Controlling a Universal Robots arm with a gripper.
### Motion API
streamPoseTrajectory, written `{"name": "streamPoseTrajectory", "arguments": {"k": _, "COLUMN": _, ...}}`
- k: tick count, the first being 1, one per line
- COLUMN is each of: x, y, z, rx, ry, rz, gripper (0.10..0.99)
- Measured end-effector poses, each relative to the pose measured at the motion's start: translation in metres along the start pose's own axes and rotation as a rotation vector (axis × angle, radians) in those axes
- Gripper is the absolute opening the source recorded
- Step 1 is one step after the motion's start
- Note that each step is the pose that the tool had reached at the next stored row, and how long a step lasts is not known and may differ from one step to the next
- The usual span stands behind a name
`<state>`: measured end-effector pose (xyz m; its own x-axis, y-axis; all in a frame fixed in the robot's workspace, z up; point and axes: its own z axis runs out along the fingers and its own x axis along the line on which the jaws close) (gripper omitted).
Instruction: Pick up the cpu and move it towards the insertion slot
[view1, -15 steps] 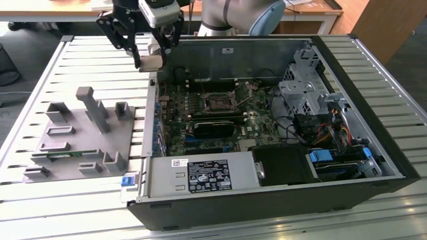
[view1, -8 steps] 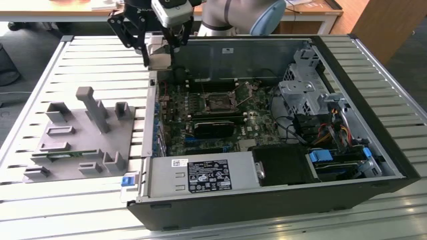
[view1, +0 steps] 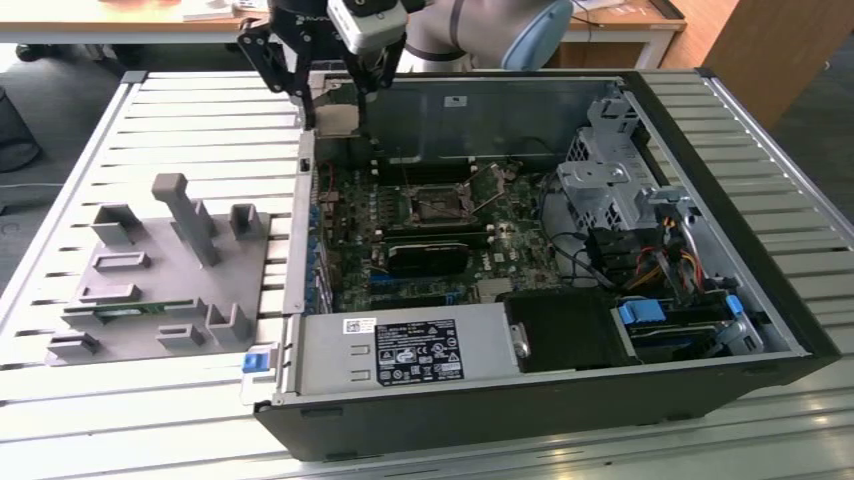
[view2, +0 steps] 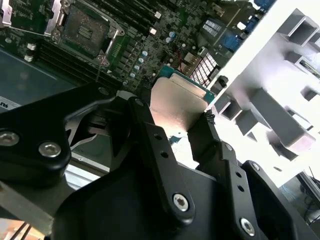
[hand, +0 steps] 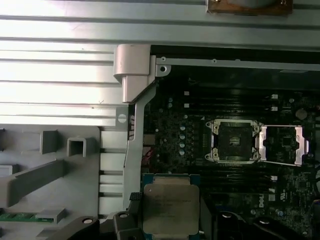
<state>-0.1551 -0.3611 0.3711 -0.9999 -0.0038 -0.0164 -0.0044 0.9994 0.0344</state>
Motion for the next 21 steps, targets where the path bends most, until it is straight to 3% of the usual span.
{"name": "streamPoseTrajectory", "arguments": {"k": 21, "x": -0.0366, "y": 0.0196, "z": 0.0043, "rx": 0.000, "ry": -0.0007, "rz": 0.021, "gripper": 0.541}}
